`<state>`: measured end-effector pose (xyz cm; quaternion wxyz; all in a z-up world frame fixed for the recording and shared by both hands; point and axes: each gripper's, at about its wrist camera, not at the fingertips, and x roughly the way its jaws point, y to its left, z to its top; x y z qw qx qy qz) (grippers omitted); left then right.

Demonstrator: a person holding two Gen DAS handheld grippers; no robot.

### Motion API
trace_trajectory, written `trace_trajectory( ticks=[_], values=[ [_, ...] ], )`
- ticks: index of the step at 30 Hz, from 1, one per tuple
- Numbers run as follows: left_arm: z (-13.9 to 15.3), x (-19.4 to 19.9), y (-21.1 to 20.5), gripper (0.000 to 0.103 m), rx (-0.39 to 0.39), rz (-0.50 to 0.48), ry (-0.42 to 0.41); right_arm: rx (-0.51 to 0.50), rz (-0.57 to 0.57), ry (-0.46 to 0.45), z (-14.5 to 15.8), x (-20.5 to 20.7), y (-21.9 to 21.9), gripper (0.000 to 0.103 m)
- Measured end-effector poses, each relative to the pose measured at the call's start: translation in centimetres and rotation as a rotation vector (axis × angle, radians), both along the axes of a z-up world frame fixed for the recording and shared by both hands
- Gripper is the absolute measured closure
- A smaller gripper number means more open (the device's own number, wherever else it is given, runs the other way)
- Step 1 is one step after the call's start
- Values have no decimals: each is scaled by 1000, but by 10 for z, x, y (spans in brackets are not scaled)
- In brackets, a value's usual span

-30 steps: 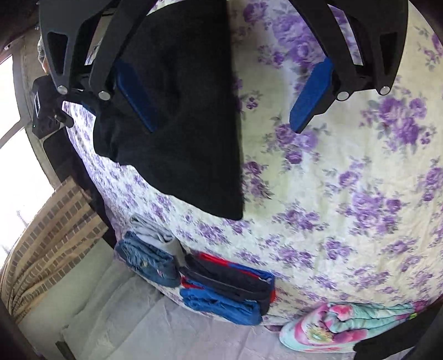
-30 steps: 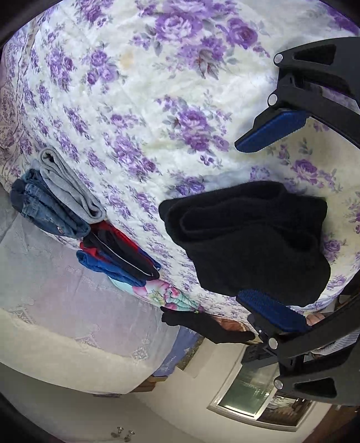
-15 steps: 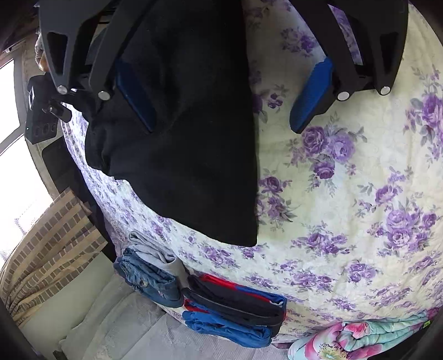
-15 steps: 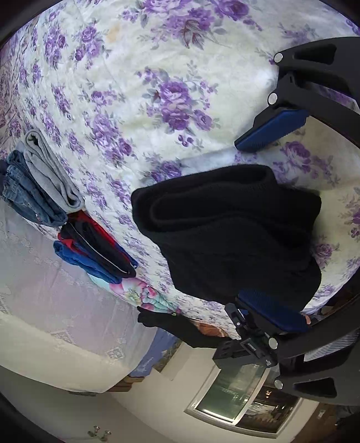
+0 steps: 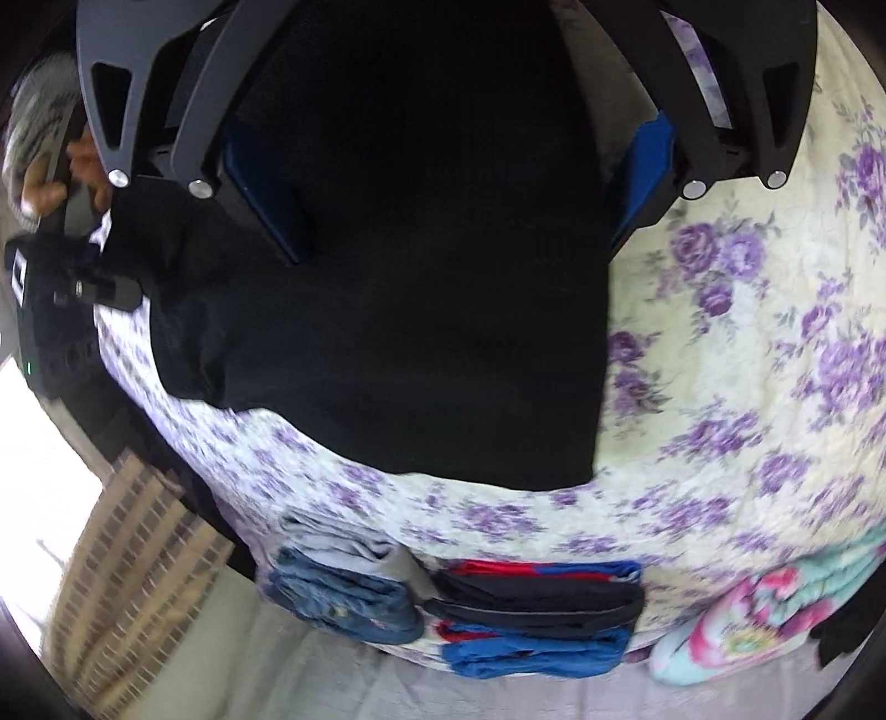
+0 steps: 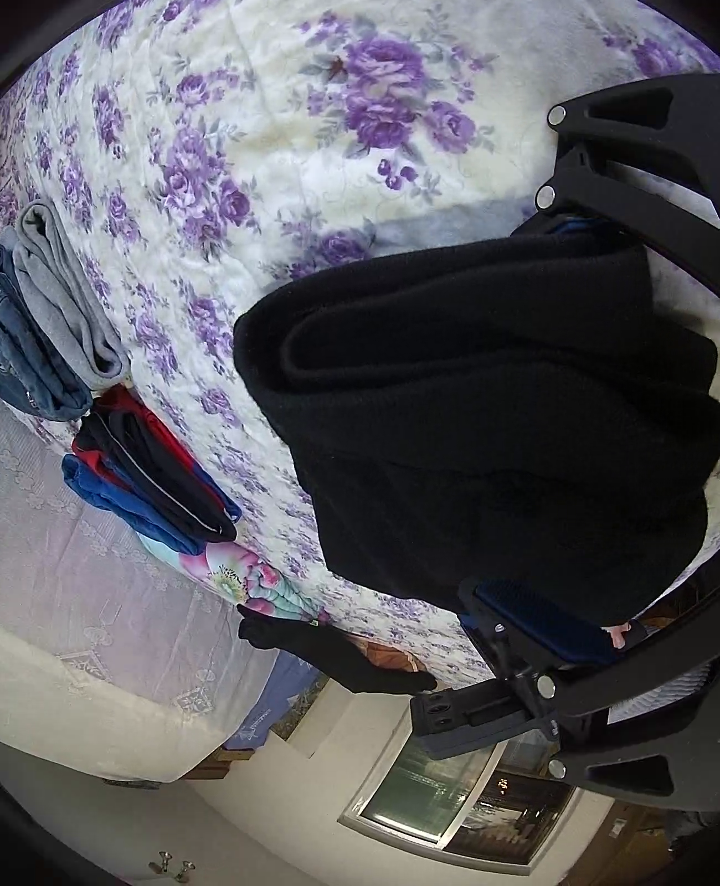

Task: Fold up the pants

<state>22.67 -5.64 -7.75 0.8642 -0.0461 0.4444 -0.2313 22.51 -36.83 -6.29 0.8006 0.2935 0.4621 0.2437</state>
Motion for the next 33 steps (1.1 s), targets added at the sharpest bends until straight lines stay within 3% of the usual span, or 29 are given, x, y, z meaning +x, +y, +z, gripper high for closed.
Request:
trace_trajectory(
  ticks=[2,6,10,14,17,24,33],
  values=[
    [1,-6,-8,5,43,-19,-42,4,7,-5,-1,0,-1,3],
    [2,-7,-6,6,34,-19,-52,-1,21,-25,-1,3,0,3],
    [5,-11,-7,19,48,-20,-79,-15,10,-45,-1,3,1,6],
    [7,-13,-7,22,65,-12,-94,-20,-43,-42,-5,0,-6,33],
    [8,-13,-6,24,60,-4,-93,2,-61,-37,-9,-2,-13,44],
    [9,-13,-6,31,69,5,-109,3,-70,-60,-9,-4,-12,56],
    [16,-16,0,52,72,17,-127,-45,-79,-110,4,-10,-5,61]
  ],
)
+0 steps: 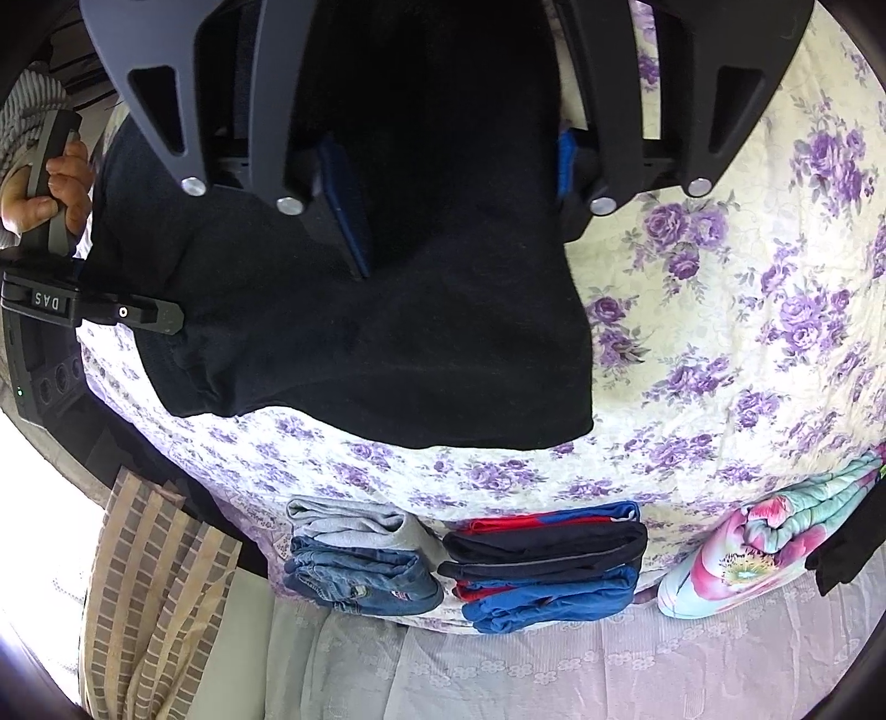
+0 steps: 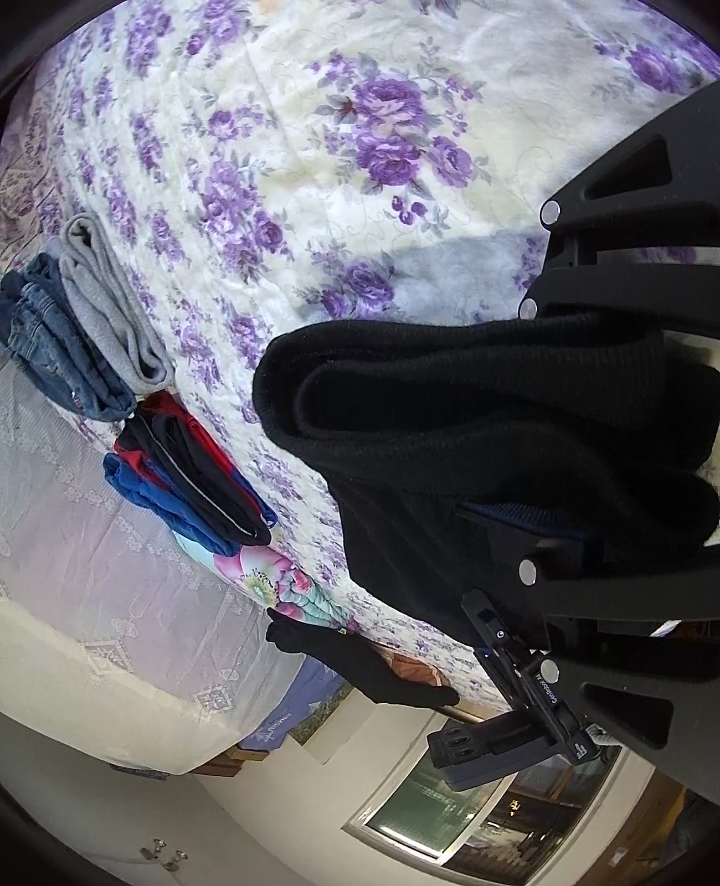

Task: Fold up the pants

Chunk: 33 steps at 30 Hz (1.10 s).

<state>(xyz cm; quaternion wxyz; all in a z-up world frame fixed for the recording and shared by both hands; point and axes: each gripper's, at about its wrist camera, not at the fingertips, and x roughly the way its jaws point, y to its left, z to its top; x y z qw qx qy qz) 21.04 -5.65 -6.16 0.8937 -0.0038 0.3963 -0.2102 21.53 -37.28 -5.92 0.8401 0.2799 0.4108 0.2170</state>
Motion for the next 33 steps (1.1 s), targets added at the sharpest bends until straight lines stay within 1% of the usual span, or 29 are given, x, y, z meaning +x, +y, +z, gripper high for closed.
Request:
trace_trajectory(
  ticks=[3,4,5,7,8,12,13,14,18,20,22,27,28,29,30,31,32,33],
  values=[
    [-2,1,3,51,-16,-5,16,3,-2,4,-2,0,-1,61],
    [-3,1,6,46,-30,-2,23,7,-4,9,-3,1,-2,61],
    [-4,2,9,38,-46,1,32,14,-6,13,-5,1,-2,61],
    [-9,7,16,28,-83,4,69,27,-8,17,-8,0,-3,61],
    [-12,13,24,26,-121,11,97,29,-8,18,-9,0,-4,61],
    [-20,37,47,26,-280,31,223,40,-5,25,-12,1,-5,60],
    [-20,42,49,25,-303,31,238,45,-6,26,-12,0,-5,60],
    [-19,48,50,24,-309,28,249,49,-7,27,-13,-1,-5,59],
    [-24,59,36,16,-265,-7,272,63,-14,27,-17,-5,-7,59],
    [-24,57,29,14,-226,-27,249,69,-13,26,-18,-6,-7,58],
    [-25,54,25,14,-202,-41,229,76,-12,29,-18,-5,-8,57],
    [-26,51,28,15,-222,-52,224,104,-12,44,-19,-3,-10,54],
    [-26,52,28,17,-223,-51,222,106,-16,47,-19,-3,-9,54],
    [-26,51,28,24,-227,-54,219,106,-19,50,-19,-2,-9,54],
    [-25,49,28,29,-239,-62,217,105,-23,50,-18,-1,-8,53],
    [-24,48,28,40,-258,-75,220,107,-26,46,-18,-1,-7,53],
    [-24,47,29,47,-280,-85,223,106,-29,40,-17,-2,-6,56],
    [-24,46,30,49,-290,-87,223,103,-27,24,-16,-4,-5,59]
  ],
)
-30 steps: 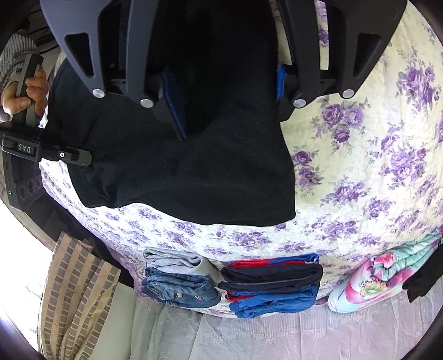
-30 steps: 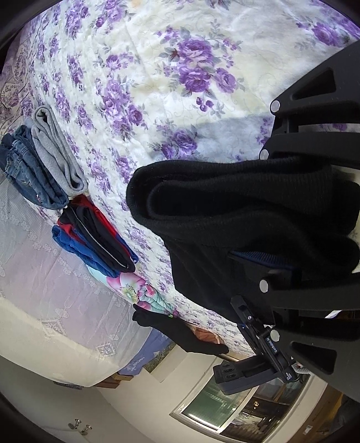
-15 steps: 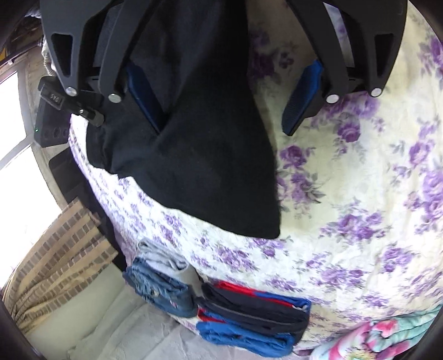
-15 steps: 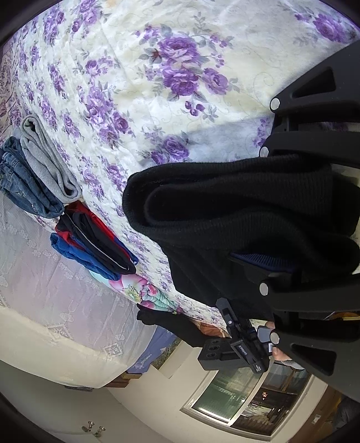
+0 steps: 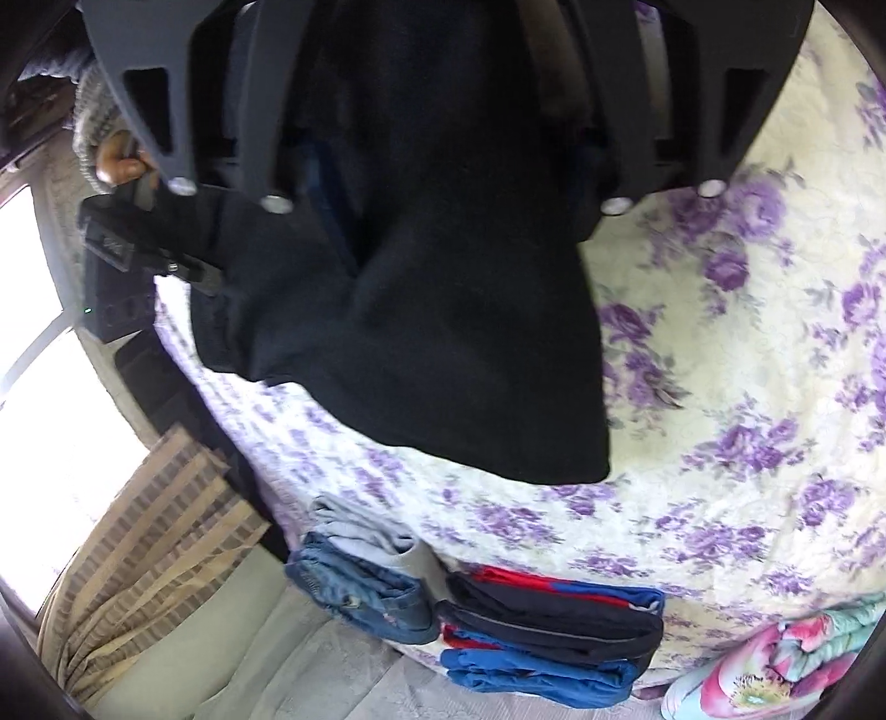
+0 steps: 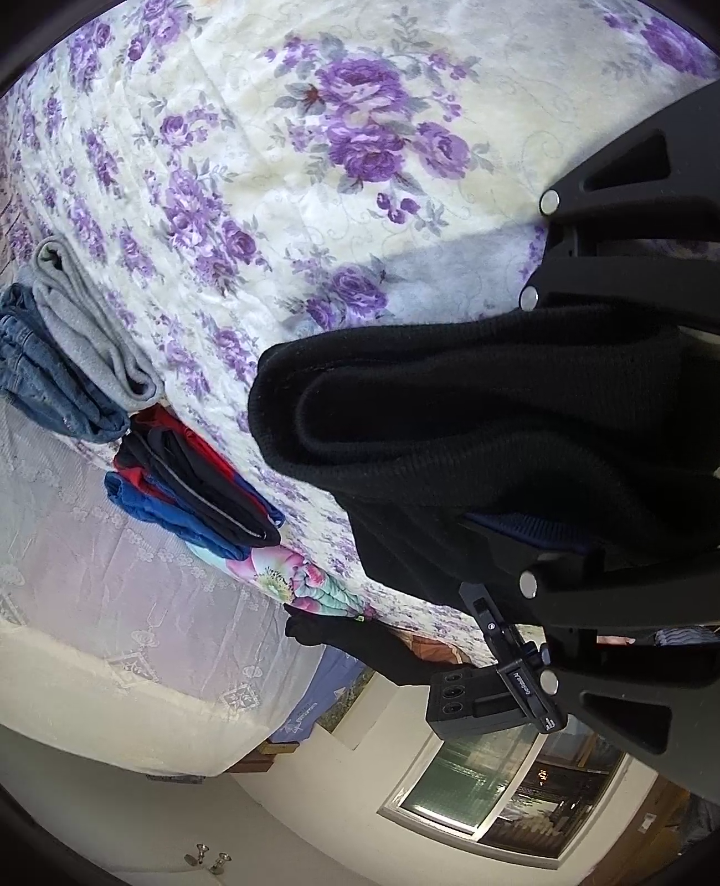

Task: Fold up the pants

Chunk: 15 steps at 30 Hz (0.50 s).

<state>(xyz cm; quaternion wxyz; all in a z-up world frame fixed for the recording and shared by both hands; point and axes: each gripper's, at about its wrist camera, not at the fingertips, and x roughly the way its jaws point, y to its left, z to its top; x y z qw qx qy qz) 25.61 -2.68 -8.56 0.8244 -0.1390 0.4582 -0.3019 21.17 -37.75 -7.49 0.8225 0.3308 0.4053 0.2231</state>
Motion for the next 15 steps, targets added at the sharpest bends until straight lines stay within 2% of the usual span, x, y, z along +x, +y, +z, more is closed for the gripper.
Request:
trace_trajectory(
  ticks=[5,11,15],
  values=[
    [2,-8,4,62,-31,26,-16,-12,-10,-45,5,-10,4,64],
    [23,-21,1,76,-8,47,-86,-52,-19,-94,21,-16,9,66],
    [37,-27,2,78,-10,43,-113,-71,-8,-140,36,-19,10,67]
  ],
)
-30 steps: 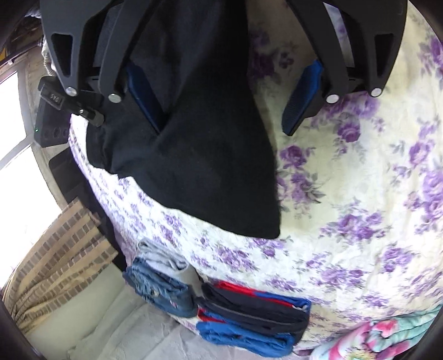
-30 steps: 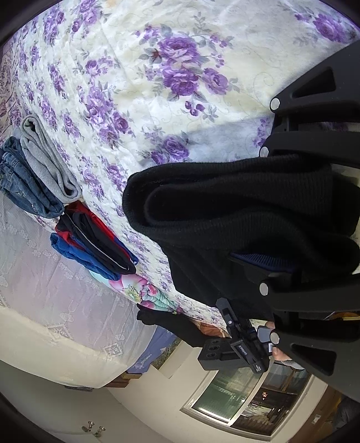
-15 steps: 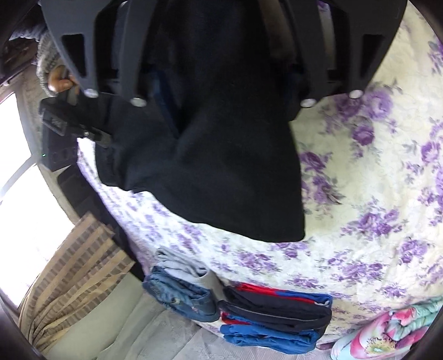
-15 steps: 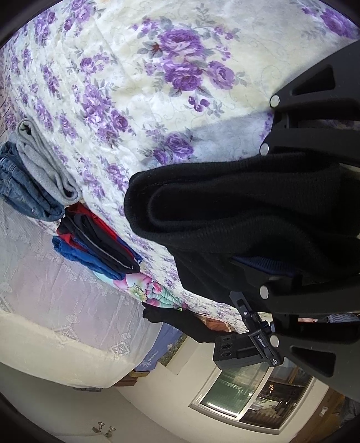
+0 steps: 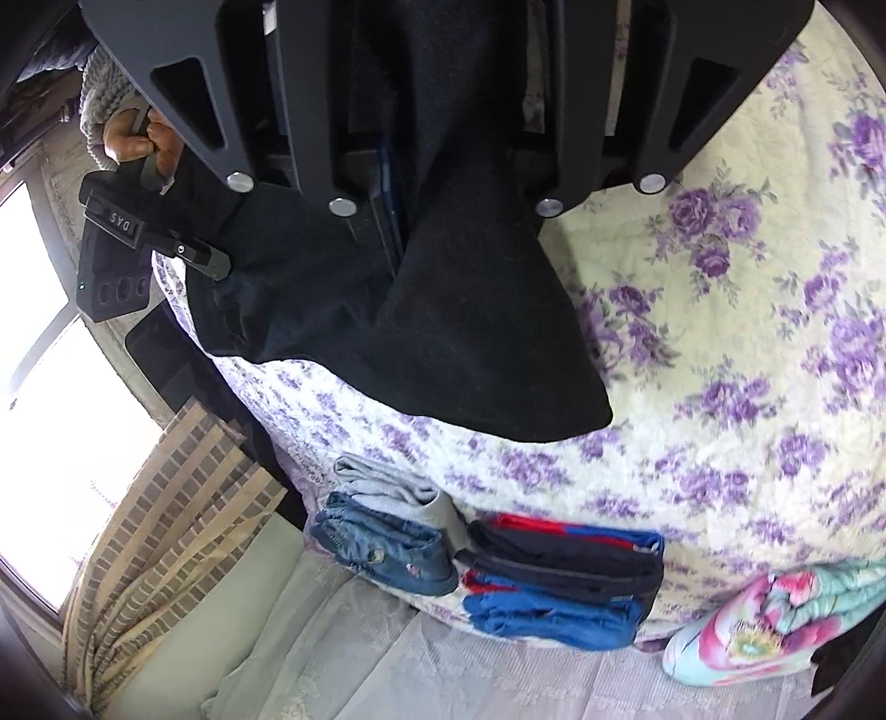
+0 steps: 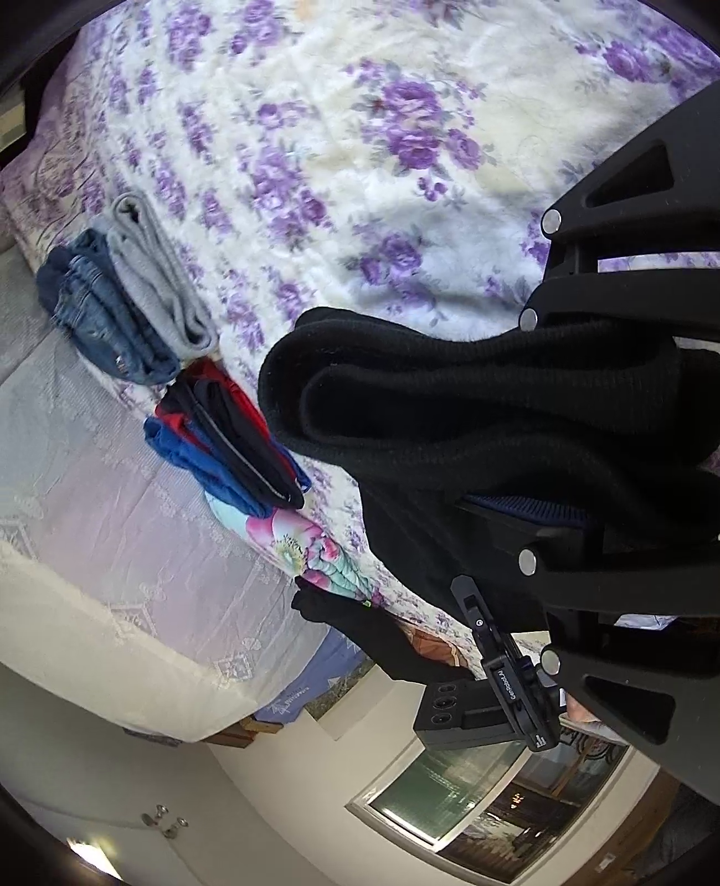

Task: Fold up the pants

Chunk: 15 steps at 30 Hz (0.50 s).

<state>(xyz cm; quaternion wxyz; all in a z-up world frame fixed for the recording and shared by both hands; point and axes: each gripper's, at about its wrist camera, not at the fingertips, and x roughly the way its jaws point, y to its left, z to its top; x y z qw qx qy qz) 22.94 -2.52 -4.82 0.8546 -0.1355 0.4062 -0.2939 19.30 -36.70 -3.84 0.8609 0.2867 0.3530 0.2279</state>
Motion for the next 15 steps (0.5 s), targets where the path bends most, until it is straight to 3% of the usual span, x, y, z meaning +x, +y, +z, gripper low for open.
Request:
trace_trajectory(
  ticks=[6,15],
  values=[
    [12,11,-14,80,23,-19,-11,18,-15,7,4,7,-10,67],
    [49,52,-50,80,30,-71,-69,1,-56,-69,42,29,-35,67]
  ],
)
